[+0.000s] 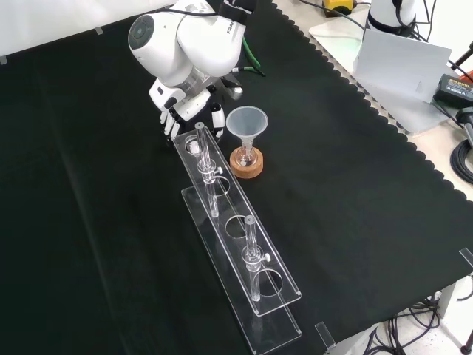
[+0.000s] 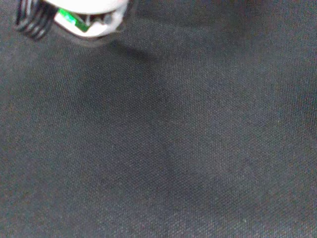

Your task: Pick up the weighing funnel.

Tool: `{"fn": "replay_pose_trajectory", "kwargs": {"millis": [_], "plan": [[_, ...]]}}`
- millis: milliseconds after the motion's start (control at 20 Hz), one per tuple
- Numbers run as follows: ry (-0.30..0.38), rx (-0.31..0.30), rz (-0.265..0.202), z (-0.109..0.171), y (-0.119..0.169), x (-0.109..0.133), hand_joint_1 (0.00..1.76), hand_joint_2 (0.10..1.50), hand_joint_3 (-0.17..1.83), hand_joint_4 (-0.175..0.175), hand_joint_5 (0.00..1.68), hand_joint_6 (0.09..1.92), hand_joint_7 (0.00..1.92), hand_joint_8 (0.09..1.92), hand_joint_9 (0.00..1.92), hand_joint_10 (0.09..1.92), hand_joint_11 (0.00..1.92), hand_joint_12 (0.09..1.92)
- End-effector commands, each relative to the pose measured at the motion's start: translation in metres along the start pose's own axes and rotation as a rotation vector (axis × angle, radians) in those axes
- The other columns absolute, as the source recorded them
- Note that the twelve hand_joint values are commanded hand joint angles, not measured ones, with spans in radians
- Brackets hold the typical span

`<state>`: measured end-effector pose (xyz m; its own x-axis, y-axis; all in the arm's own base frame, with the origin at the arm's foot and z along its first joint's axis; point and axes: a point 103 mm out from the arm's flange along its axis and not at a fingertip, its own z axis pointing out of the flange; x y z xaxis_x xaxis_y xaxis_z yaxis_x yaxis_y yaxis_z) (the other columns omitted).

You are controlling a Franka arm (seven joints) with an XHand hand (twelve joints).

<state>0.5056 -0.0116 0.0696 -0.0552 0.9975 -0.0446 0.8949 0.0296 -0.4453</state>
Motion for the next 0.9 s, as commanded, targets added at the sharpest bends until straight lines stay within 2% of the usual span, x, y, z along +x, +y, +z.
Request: {"fn": "replay_pose_trajectory", "kwargs": {"millis": [50, 750, 900], "plan": [[-0.004, -0.005, -0.01, 0.0001, 0.0033, 0.0005, 0.93, 0.58, 0.63, -0.043, 0.61, 0.71, 0.45, 0.7, 0.75, 0.53, 0.53, 1.27], [-0.021, 0.004, -0.004, 0.0038, 0.0069, 0.0018, 0.93, 0.58, 0.64, -0.044, 0.6, 0.74, 0.45, 0.71, 0.75, 0.53, 0.53, 1.26], [-0.018, 0.004, 0.002, 0.0039, 0.0089, 0.0013, 0.93, 0.59, 0.64, -0.036, 0.65, 0.76, 0.45, 0.71, 0.76, 0.53, 0.53, 1.27]]}}
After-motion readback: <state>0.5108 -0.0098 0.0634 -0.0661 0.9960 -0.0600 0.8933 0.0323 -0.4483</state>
